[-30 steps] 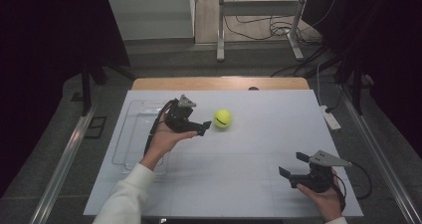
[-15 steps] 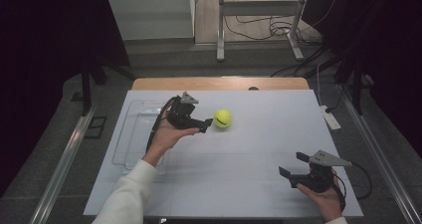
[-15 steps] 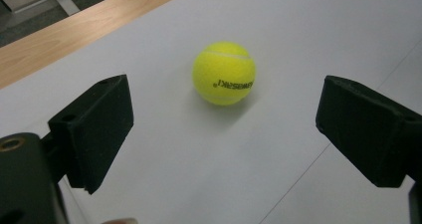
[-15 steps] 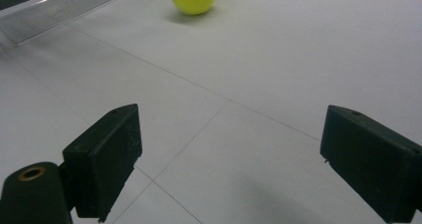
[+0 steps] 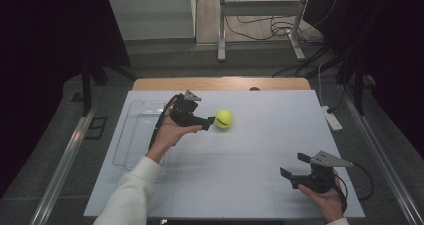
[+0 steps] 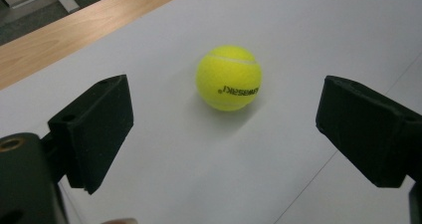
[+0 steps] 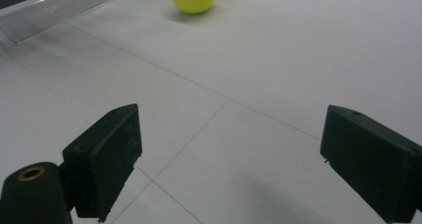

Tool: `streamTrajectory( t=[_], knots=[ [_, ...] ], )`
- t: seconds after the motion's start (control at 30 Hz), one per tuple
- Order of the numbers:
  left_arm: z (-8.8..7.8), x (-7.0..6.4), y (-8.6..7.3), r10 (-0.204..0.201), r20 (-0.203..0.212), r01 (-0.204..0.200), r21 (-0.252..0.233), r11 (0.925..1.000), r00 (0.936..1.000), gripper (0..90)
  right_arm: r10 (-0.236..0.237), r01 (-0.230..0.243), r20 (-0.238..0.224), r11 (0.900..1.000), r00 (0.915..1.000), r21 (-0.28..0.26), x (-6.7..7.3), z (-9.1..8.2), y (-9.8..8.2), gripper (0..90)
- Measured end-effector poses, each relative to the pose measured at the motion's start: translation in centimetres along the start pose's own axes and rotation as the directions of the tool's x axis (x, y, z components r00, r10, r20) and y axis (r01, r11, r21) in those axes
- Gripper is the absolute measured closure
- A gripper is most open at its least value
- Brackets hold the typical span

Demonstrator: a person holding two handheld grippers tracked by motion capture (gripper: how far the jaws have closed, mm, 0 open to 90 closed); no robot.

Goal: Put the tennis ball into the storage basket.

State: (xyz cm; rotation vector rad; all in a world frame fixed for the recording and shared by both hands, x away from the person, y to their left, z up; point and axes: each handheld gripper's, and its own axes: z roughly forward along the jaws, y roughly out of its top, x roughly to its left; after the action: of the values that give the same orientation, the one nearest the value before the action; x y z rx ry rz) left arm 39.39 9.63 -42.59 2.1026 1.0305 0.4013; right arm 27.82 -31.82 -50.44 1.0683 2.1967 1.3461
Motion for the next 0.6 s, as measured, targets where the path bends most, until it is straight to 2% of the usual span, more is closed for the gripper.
streamTrajectory(
  t=[0.6],
  knots=[
    [1.8,0.1,0.7,-0.017,0.016,0.017,0.026,0.9995,0.9997,8.5,0.002,-0.002,-0.004,1.0,1.0,-0.003,-0.1,0.0,0.0,9.7]
  ],
)
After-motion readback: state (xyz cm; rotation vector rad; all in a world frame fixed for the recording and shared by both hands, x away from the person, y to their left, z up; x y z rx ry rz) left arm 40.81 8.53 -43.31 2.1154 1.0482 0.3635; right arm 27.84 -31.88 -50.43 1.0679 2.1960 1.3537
